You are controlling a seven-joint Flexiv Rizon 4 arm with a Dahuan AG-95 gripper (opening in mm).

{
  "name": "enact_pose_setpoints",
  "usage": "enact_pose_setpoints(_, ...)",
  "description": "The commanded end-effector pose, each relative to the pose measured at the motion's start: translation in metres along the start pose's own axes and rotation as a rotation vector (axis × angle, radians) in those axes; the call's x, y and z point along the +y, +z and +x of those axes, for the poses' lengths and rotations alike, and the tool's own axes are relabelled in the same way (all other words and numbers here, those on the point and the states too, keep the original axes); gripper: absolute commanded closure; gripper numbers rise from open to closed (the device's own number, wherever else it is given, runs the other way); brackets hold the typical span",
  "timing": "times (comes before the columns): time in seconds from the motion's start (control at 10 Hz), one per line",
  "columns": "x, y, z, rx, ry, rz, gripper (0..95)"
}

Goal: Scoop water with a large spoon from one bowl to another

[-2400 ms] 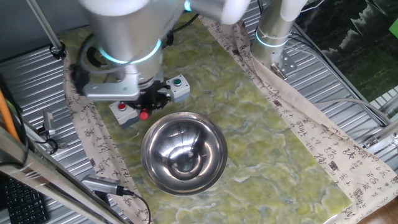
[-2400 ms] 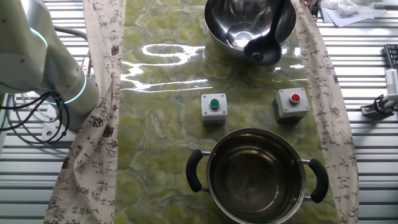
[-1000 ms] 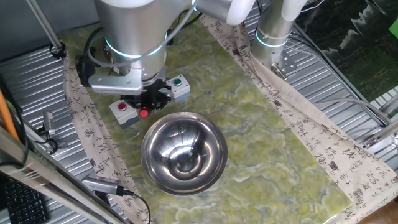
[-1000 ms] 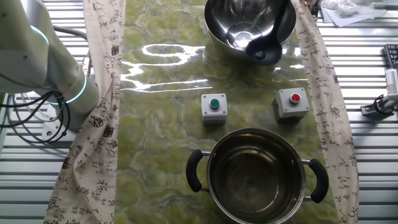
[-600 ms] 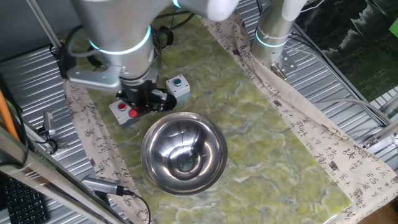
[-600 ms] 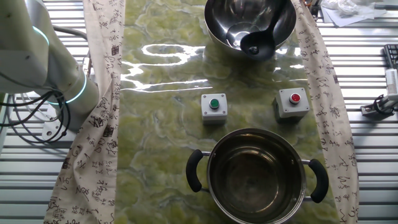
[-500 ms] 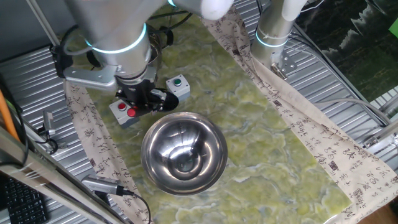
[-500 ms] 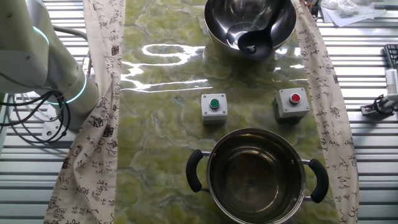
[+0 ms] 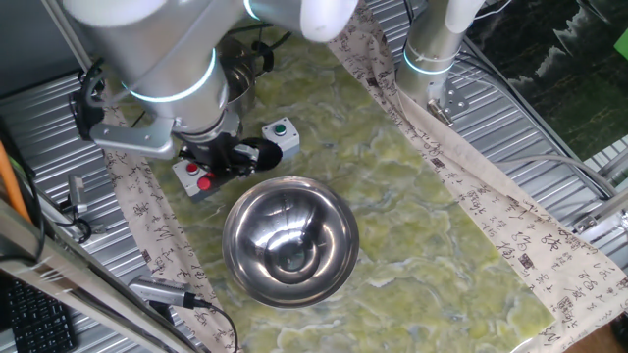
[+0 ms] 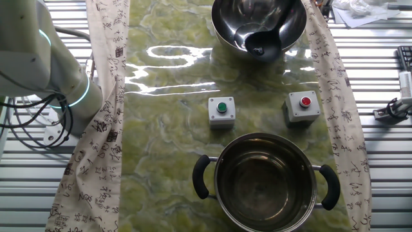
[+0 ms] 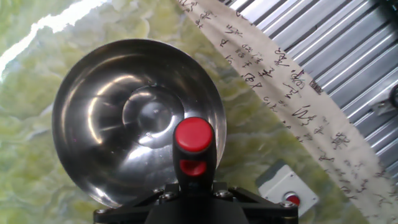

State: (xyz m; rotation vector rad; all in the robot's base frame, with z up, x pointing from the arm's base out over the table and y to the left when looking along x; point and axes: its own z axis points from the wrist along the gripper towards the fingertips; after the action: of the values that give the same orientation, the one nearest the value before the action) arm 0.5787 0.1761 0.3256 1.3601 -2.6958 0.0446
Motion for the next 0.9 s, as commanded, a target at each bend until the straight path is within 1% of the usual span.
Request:
enact_pose_setpoints(0.1, -0.009, 0.0, 0.011, -0.02, -0.013, 0.004, 95.0)
enact_pose_setpoints(0.2, -0.016, 0.0, 0.018, -0.017, -0.027, 0.006, 95.0)
enact_pose_setpoints(0.3, -0.033, 0.0, 0.035, -0.02, -0.056, 0.002, 95.0)
enact_pose_setpoints(0.4, -0.053, 0.0, 0.055, -0.017, -0.093, -0.001, 95.0)
enact_pose_setpoints(0.5, -0.077, -0.002, 0.081, -0.011, -0.131, 0.001, 95.0)
enact_pose_setpoints(0.7, -0.109, 0.002, 0.124, -0.009, -0.178, 0.002, 95.0)
enact_pose_setpoints(0.8, -0.126, 0.008, 0.16, -0.001, -0.208, 0.013, 95.0)
enact_pose_setpoints(0.9, -0.136, 0.015, 0.191, -0.004, -0.231, 0.017, 95.0)
